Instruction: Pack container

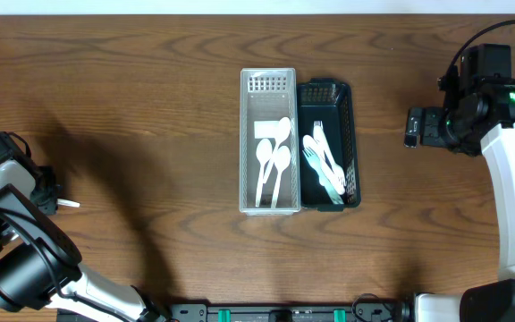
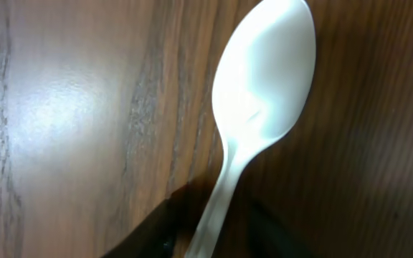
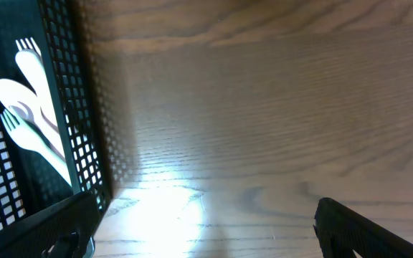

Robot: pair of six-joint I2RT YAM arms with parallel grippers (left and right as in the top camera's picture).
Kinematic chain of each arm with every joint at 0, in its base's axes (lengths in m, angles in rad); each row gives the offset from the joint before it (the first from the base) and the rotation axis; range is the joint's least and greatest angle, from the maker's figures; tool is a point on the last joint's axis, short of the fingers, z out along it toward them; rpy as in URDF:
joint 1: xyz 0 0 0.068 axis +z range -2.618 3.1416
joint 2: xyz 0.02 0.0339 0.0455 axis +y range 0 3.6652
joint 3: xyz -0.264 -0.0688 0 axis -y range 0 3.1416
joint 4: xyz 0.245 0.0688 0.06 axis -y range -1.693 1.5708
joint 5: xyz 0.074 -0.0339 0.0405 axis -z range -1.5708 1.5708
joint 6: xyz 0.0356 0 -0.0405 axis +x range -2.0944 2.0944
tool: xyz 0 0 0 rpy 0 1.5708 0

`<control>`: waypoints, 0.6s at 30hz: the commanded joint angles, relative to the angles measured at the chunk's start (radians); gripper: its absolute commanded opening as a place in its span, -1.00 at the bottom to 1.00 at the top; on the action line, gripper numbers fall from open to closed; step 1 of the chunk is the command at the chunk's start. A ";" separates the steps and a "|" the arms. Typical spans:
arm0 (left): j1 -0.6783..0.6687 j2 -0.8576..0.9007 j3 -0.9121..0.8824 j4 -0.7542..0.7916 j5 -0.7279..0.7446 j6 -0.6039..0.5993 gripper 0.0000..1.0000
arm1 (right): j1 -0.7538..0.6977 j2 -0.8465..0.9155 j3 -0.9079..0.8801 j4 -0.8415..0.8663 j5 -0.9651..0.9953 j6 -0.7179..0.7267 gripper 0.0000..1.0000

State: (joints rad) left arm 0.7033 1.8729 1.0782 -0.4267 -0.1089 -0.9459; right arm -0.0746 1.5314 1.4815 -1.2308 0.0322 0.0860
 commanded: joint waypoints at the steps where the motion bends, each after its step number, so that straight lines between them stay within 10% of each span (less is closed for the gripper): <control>1: 0.001 0.039 -0.006 -0.027 0.023 0.015 -0.45 | -0.014 0.002 -0.005 0.000 -0.008 -0.013 0.98; 18: 0.001 0.039 -0.006 -0.104 -0.015 0.034 -0.82 | -0.014 0.002 -0.005 0.002 -0.007 -0.013 0.99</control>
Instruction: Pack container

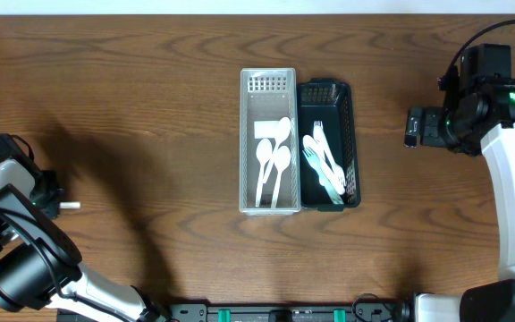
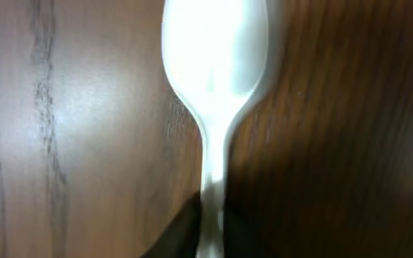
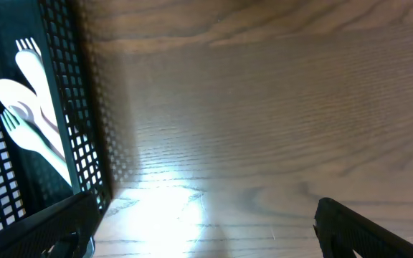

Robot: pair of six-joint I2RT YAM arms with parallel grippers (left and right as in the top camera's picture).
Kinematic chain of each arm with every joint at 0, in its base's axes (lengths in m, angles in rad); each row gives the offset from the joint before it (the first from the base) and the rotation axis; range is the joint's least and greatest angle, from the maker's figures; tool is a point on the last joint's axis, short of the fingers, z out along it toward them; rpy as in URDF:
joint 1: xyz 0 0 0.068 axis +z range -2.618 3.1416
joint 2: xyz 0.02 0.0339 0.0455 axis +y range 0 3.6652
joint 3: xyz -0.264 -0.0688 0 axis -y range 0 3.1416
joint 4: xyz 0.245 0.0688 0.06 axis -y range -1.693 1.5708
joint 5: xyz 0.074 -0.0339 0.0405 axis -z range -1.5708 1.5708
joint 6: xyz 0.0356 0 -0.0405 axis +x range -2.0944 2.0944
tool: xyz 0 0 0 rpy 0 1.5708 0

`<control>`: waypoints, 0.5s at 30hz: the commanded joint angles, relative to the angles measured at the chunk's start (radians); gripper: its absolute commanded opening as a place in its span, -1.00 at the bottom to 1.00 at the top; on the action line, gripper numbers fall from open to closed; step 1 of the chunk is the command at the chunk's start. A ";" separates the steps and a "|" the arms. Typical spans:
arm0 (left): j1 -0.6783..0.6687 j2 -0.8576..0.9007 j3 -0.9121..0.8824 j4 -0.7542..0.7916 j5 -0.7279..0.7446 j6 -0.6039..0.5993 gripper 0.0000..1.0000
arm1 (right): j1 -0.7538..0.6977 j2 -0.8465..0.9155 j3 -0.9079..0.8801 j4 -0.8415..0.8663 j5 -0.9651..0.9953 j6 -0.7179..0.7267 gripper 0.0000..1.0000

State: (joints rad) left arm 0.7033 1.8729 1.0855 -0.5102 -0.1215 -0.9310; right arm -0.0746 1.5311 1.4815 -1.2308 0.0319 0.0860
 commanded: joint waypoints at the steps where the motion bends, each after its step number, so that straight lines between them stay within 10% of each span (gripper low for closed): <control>1: 0.000 0.039 -0.014 -0.021 -0.002 0.019 -0.88 | -0.014 0.002 -0.005 0.002 -0.007 -0.013 0.98; 15: -0.003 0.032 -0.013 -0.027 -0.002 0.050 -0.88 | -0.014 0.002 -0.005 0.008 -0.006 -0.013 0.99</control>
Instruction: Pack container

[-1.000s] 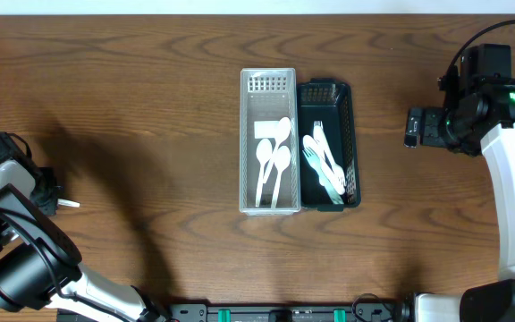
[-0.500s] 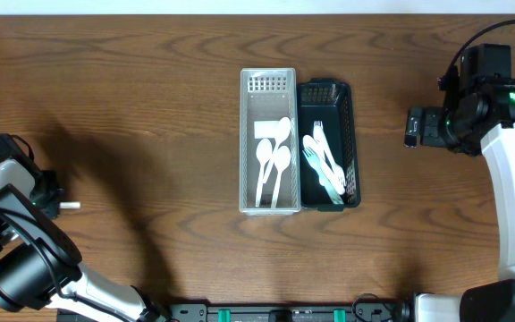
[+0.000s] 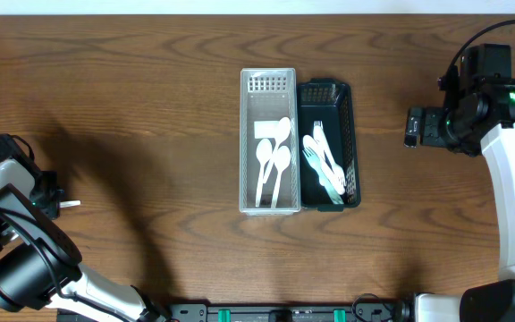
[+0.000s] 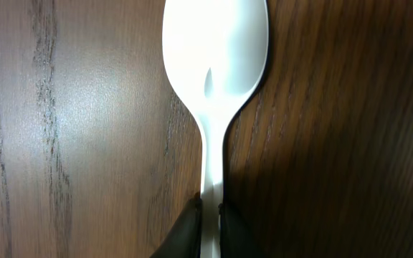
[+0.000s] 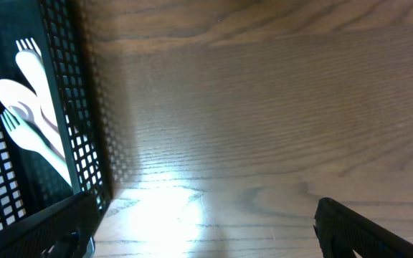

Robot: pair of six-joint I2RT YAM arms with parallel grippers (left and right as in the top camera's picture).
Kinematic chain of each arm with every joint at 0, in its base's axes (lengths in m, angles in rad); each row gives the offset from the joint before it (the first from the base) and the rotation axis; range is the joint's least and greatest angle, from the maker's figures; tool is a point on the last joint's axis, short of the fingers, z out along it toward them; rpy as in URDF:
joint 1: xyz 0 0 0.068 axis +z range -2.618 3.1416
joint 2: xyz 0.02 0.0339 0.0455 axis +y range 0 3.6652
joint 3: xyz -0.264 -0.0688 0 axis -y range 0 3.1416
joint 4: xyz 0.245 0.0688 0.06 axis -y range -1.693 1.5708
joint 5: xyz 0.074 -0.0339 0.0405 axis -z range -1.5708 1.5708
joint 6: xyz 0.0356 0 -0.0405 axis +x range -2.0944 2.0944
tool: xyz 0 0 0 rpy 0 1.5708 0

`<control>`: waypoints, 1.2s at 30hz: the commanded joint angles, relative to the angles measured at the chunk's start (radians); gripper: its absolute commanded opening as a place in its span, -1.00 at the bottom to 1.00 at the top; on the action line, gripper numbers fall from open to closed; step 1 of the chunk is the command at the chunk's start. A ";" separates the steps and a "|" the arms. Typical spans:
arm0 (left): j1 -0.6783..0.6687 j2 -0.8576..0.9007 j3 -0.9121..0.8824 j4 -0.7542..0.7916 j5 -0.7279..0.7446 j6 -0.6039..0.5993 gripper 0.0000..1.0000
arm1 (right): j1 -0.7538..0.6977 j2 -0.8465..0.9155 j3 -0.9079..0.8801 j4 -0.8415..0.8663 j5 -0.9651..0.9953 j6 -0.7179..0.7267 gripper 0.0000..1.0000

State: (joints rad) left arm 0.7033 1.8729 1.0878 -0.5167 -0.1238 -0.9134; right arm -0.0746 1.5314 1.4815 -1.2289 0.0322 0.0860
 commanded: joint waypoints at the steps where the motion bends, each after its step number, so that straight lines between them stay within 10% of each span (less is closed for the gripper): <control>1: -0.007 0.026 -0.016 -0.024 0.001 0.048 -0.88 | -0.014 0.002 -0.005 0.006 -0.007 -0.013 0.99; 14: -0.249 -0.322 -0.011 -0.151 0.008 0.314 -0.88 | -0.014 0.002 -0.005 0.010 -0.008 -0.013 0.98; 25: -0.825 -0.562 0.240 -0.422 0.019 0.555 -0.88 | -0.010 0.002 -0.005 0.005 -0.015 -0.013 0.98; 36: -1.291 -0.460 0.316 -0.325 0.019 0.756 -0.88 | -0.010 0.002 -0.005 0.005 -0.015 -0.013 0.99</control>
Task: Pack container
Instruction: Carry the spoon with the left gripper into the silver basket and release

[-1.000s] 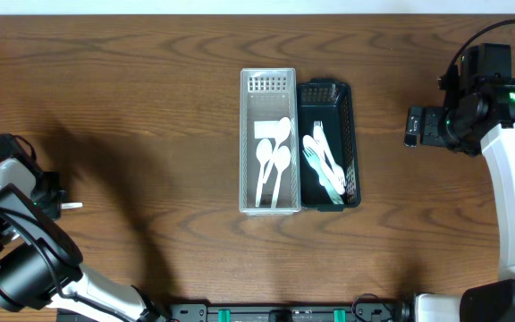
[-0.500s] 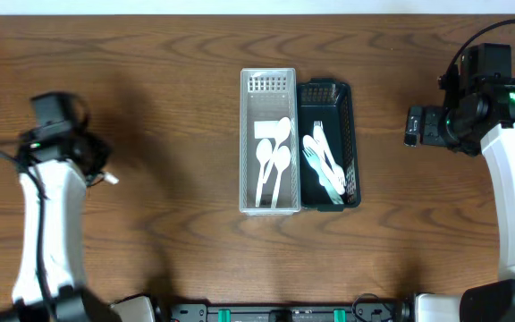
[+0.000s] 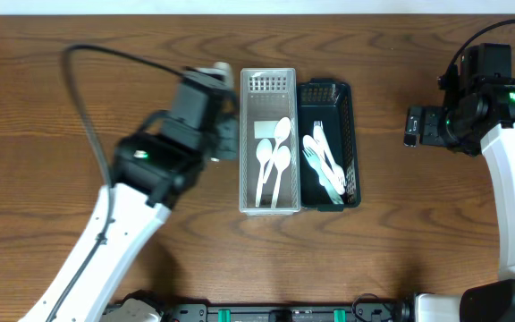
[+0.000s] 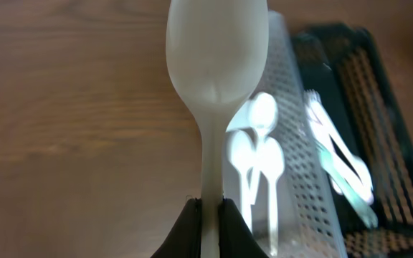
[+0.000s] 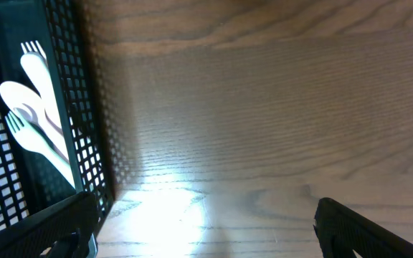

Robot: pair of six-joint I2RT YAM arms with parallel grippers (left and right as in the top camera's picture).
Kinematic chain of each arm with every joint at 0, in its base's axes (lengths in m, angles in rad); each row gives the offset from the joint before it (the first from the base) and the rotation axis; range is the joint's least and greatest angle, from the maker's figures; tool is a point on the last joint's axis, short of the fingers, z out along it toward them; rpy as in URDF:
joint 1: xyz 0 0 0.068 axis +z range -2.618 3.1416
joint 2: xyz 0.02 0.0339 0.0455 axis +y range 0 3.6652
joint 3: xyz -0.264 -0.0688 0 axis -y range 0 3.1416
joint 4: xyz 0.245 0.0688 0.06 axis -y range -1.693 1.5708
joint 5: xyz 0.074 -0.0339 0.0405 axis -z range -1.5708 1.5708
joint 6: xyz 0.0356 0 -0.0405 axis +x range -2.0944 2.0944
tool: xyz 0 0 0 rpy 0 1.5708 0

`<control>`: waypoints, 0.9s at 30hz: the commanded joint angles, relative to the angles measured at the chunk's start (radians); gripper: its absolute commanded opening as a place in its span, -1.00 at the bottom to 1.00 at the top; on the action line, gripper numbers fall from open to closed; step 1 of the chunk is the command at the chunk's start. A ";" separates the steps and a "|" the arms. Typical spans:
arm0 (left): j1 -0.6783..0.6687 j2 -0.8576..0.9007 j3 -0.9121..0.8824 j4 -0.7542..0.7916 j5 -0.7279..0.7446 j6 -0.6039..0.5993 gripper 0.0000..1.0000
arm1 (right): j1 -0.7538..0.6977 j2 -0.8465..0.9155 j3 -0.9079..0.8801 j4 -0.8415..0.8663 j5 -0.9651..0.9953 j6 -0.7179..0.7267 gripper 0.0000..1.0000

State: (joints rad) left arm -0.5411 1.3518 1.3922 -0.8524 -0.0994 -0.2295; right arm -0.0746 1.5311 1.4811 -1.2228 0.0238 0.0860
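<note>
A white plastic spoon (image 4: 217, 57) stands out from my left gripper (image 4: 209, 209), which is shut on its handle. It hangs above the bare wood just left of the white perforated container (image 3: 268, 83). Three white spoons (image 3: 274, 156) lie in that container. The black mesh container (image 3: 325, 92) sits against its right side and holds white forks (image 3: 325, 161). My right gripper (image 5: 206, 229) is open and empty over the table, right of the black container, and appears in the overhead view too (image 3: 414, 127).
The two containers stand side by side at the middle of the brown wooden table (image 3: 105, 72). My left arm (image 3: 150, 170) reaches in from the lower left, blurred. The right arm (image 3: 508, 179) runs along the right edge.
My left gripper was at the table's far left edge, shut on the spoon's handle low over the wood. It now holds the spoon raised beside the white container. The right arm has not moved.
At first the spoon lay slanted on the table at the far left, between my left fingers. Then it was straight in line with them, then gripped by the handle. Now it is held up beside the white container.
</note>
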 commanded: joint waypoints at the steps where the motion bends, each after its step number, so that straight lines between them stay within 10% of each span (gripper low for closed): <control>1: -0.064 0.088 0.011 0.021 -0.005 0.073 -0.88 | -0.010 0.002 -0.005 -0.001 -0.006 -0.013 0.99; 27: -0.092 0.571 0.012 0.179 0.054 -0.065 -0.88 | -0.010 0.002 -0.005 -0.010 -0.006 -0.013 0.98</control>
State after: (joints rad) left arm -0.6540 1.9221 1.3922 -0.6762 -0.0364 -0.2096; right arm -0.0746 1.5311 1.4811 -1.2312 0.0216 0.0860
